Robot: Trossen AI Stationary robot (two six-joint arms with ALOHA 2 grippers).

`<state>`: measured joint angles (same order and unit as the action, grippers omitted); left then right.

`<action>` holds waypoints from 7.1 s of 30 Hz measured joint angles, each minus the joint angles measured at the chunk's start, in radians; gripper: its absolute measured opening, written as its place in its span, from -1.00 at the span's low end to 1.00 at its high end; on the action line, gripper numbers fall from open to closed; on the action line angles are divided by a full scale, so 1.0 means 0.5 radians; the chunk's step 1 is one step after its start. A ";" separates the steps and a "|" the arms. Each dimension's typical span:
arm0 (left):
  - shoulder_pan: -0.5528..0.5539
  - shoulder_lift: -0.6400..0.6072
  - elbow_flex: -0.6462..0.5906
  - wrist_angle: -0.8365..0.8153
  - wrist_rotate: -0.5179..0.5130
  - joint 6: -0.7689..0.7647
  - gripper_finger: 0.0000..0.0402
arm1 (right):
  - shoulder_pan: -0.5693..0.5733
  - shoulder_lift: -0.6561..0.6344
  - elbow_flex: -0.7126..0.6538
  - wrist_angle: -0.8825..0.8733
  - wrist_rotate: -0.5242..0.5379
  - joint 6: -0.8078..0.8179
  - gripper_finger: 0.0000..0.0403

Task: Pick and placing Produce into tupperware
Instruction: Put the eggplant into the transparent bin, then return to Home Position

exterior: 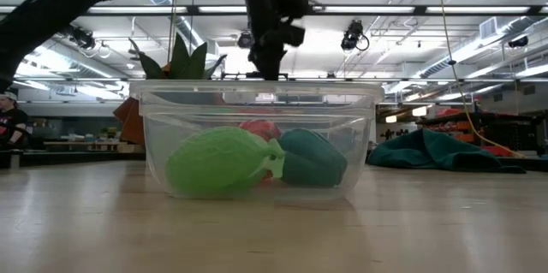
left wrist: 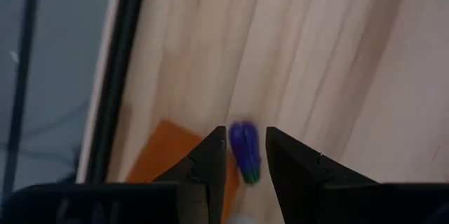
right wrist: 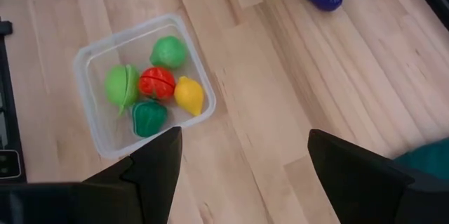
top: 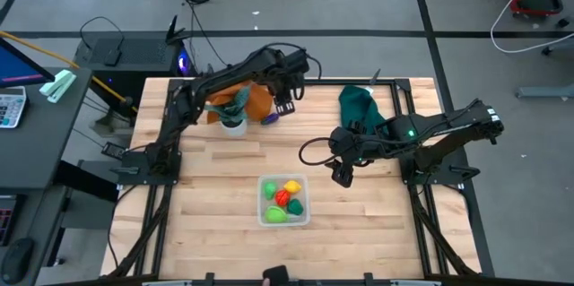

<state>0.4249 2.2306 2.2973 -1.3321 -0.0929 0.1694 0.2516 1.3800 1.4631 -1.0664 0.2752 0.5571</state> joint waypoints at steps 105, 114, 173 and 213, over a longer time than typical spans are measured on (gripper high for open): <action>-0.073 0.317 -0.585 0.299 -0.014 -0.364 -0.25 | 0.000 -0.002 0.000 0.087 0.058 -0.004 0.34; -0.093 0.315 -0.303 0.050 -0.015 -0.345 -0.16 | 0.002 -0.002 0.000 0.065 0.057 -0.017 0.34; -1.218 0.261 0.038 -0.049 0.324 -1.259 -0.18 | 0.283 -0.444 0.002 -0.611 0.586 0.336 0.34; -1.204 0.099 -0.194 0.032 0.114 -1.107 0.18 | 0.420 -0.443 0.000 -0.617 0.614 0.523 0.34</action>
<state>-0.1773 2.2799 2.2001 -1.3162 -0.0359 -0.3840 0.4618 1.1584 1.4631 -1.3752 0.5821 0.8188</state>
